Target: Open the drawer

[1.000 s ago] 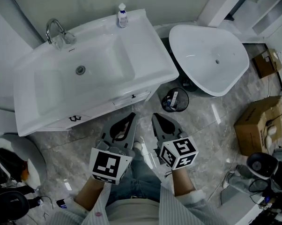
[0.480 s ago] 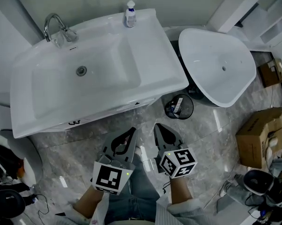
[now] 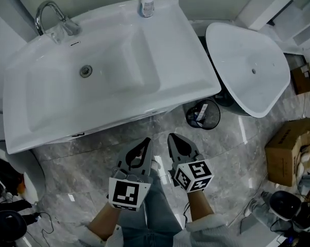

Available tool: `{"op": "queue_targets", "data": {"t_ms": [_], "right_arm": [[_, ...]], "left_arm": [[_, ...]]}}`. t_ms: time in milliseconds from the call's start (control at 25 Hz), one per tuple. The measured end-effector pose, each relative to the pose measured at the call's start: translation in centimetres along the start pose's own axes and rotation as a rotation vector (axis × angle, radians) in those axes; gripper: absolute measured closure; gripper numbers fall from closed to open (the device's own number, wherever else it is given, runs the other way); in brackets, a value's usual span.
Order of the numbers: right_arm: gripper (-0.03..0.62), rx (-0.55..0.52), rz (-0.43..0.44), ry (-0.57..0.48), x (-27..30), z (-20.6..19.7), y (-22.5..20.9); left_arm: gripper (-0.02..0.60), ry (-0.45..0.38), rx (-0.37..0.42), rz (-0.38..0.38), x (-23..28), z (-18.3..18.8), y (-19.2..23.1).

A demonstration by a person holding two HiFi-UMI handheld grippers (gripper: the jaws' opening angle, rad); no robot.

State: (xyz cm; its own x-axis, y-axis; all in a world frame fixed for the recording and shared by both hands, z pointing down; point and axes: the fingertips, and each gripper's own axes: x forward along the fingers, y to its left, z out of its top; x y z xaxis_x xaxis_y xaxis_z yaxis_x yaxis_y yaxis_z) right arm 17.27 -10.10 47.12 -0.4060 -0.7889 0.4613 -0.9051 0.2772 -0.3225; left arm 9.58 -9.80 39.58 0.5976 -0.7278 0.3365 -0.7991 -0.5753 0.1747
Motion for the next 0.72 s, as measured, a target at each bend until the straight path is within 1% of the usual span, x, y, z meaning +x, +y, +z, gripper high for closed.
{"op": "queue_targets", "data": {"t_ms": [200,440,640,720], "right_arm": [[0.588,-0.009,0.035,0.003,3.1,-2.3,-0.4],[0.588,-0.024,0.011,0.027,6.9,-4.4,-1.9],[0.588,-0.070,-0.005,0.045,9.3,-5.6,-3.4],[0.588,-0.071,-0.002,0.057,10.2,-6.4,-3.8]], "left_arm": [[0.565,0.027,-0.001,0.022,2.0,-3.3,1.1],[0.565,0.082,-0.035,0.049,3.4,-7.2,2.9],[0.565,0.090,-0.035,0.073,4.6,-8.9,3.8],[0.565,0.089,-0.038,0.085,5.0,-9.4,4.1]]}}
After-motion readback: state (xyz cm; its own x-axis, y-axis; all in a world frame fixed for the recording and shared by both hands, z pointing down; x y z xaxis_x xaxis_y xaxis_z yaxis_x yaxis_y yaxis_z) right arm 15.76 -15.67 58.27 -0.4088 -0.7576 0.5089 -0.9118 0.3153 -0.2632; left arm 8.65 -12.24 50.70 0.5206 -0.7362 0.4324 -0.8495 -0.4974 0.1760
